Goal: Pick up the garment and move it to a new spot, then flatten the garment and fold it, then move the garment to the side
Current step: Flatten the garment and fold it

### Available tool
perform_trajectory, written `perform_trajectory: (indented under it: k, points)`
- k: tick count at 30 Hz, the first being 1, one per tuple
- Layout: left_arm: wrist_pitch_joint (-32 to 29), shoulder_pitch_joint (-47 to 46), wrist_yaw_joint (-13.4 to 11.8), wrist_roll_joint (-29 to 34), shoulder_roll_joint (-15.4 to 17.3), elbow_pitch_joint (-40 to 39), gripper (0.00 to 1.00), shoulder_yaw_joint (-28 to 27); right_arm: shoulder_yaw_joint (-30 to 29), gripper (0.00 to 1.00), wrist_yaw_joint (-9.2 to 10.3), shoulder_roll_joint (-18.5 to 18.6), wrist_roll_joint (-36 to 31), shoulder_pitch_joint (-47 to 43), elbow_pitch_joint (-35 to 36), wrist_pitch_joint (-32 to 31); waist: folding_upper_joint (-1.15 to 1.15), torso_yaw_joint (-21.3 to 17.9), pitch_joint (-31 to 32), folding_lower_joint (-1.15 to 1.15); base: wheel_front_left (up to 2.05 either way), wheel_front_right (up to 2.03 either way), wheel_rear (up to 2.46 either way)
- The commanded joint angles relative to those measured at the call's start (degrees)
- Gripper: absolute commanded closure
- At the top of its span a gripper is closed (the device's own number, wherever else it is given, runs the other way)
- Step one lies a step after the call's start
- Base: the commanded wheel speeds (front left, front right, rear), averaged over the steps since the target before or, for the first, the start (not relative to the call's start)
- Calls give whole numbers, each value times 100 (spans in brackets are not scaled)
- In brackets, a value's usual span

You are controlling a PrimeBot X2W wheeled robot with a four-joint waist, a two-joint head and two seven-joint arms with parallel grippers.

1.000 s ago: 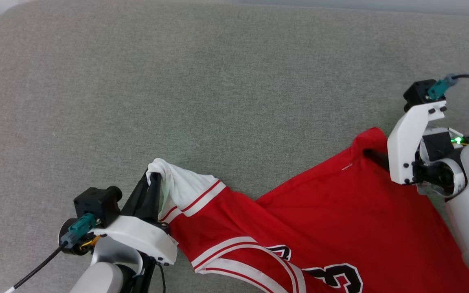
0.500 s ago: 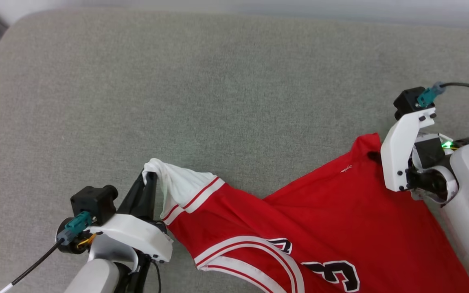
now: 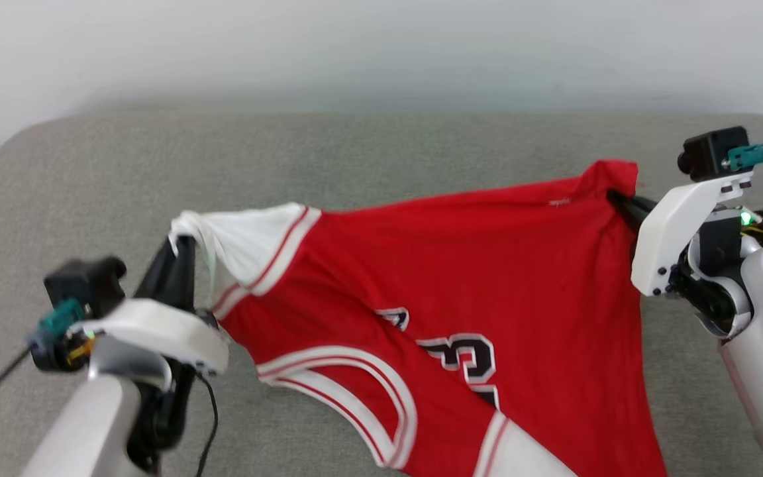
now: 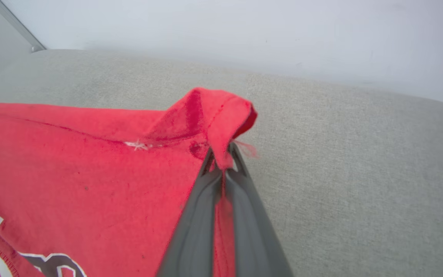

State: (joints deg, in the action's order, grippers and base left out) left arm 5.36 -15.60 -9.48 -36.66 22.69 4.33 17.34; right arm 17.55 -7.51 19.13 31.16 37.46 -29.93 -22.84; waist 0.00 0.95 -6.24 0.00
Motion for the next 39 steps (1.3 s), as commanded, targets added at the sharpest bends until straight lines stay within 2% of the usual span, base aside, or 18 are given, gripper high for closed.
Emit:
perform_trajectory:
  k: [1,6,10,16,17,23,30,39]
  points:
    - [-25,-220,57,-5,45,85,100,-47,-77,100,4,-64,-91,27,16,141,0,-133,139,0,0,0,0]
    - [-172,-1042,219,10,64,456,100,-38,-358,100,4,-217,-418,378,-43,525,0,-226,129,0,0,0,0]
    - [-210,-2322,379,173,45,976,100,-2,-612,100,4,-344,-822,1086,-62,961,0,-291,-129,0,0,0,0]
    - [-41,-4094,484,505,45,1550,100,-9,-854,100,4,-423,-1131,2151,40,1284,0,-352,-740,0,0,0,0]
    - [-41,-4094,484,505,45,1550,100,-9,-854,100,4,-423,-1131,2151,40,1284,0,-352,-740,0,0,0,0]
    - [47,-5702,588,703,100,1886,100,-60,-985,100,4,-389,-1267,3323,187,1432,0,-371,-1480,0,0,0,0]
    - [70,-7162,668,918,155,2193,100,-60,-856,100,4,-312,-1352,4567,216,1529,0,-364,-2301,0,0,0,0]
    - [-15,-8007,694,1034,74,2670,100,73,-487,100,4,-355,-1336,5692,-265,1815,0,-285,-3056,0,0,0,0]
